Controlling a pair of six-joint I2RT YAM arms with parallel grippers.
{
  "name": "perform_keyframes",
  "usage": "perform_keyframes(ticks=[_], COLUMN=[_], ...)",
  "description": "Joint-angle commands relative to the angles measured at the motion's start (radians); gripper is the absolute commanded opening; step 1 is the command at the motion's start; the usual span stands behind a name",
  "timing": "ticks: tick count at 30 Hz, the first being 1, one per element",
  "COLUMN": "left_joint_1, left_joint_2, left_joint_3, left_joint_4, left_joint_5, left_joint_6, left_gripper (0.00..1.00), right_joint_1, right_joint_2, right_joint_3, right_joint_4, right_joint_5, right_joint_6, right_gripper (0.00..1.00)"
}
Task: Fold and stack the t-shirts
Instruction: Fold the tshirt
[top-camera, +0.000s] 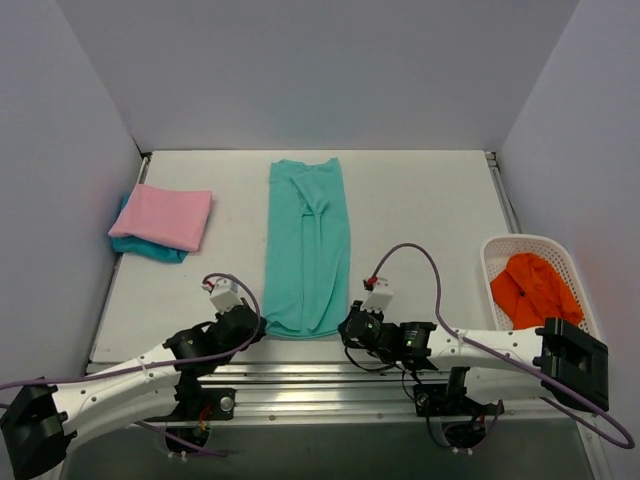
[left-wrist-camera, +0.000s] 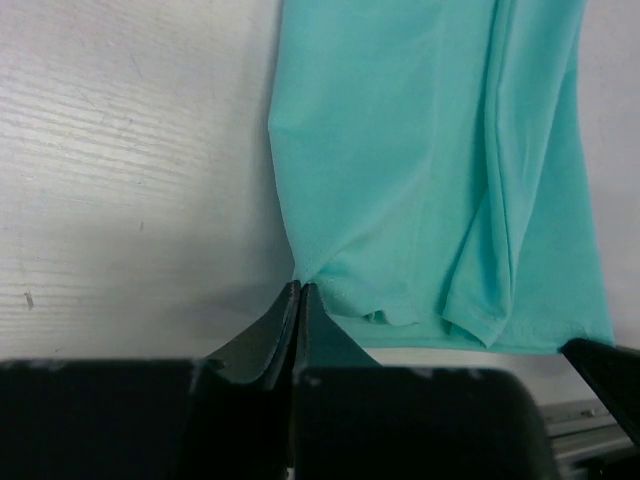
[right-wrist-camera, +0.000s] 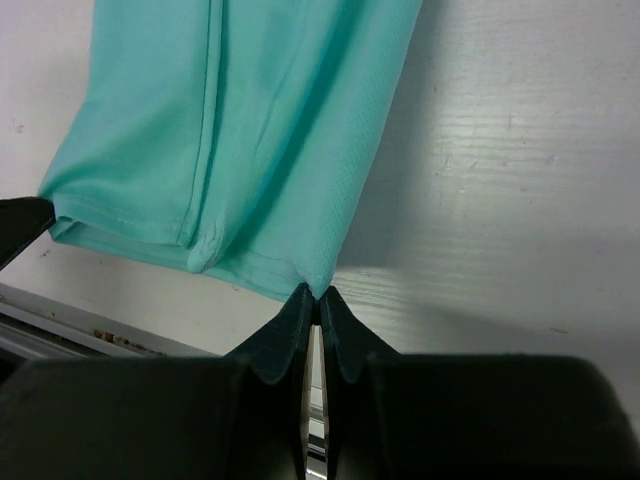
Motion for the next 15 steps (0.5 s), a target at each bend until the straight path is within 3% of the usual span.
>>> perform_keyframes(ticks=[1,6,15], left_joint_1=[-0.008,0.006,0.196], left_joint_2=[-0.045,0.013,0.238], left_joint_3=[0.123,0.333,0.498], left_joint_4=[-0.172,-0.257,-0.1], left_joint_5=[0.027,-0.039,0.073], left_joint_6=[0.084,0.205,0.402], left_gripper=[0.02,0.02,0.02], right_joint_1=[0.006,-0.022,-0.235], right_joint_2=[-0.037,0.007,0.18], right_joint_3=[0.081,0.246,0.487], right_joint_4=[-0.142,-0.272,-0.26], right_joint_5=[0.113,0.19,0.166], right_joint_6=[0.007,-0.076,-0.306], right_gripper=[0.0,0.0,0.0])
